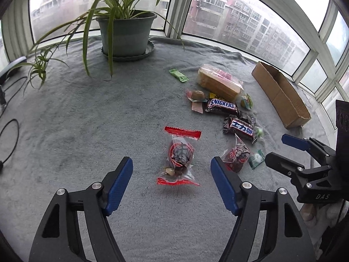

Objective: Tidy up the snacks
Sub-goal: 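Lower both tools to the snacks while each grasps a red-sealed clear bag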

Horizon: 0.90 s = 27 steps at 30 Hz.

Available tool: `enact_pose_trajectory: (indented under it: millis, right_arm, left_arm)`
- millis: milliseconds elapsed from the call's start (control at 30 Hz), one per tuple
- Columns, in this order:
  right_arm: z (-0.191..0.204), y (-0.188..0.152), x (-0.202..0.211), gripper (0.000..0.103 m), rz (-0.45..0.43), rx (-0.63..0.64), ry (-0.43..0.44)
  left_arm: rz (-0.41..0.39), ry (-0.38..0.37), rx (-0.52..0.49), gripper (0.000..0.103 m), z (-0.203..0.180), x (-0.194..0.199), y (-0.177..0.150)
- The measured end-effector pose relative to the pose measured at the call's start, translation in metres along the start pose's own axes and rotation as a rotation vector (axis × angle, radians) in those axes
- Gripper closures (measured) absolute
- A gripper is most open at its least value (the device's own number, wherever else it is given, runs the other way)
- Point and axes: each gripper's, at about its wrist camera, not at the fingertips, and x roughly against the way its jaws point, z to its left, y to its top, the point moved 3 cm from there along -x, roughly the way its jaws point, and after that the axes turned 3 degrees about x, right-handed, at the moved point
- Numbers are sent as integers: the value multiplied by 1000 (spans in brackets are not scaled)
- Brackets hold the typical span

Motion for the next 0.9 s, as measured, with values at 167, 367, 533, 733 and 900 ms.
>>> enact_pose_trajectory:
  millis: [167, 367, 533, 733, 900]
  right_arm:
    - [3, 3, -19, 14, 46, -5, 36]
    - [5, 1, -36, 15, 92, -2, 51]
    - [9, 0, -47, 26, 122, 5, 70]
    - [11, 1, -53, 37, 132, -6, 108]
    - [11, 1, -53, 42, 126, -13, 131]
  left_arm:
    - [30, -28, 6, 38, 1, -15, 2]
    - [67, -60, 25, 46, 3, -32, 3]
    - [97, -83, 37, 55, 4, -42, 1]
    - [120, -106, 56, 69, 6, -50, -2]
    - [119, -124, 63, 71, 7, -51, -3]
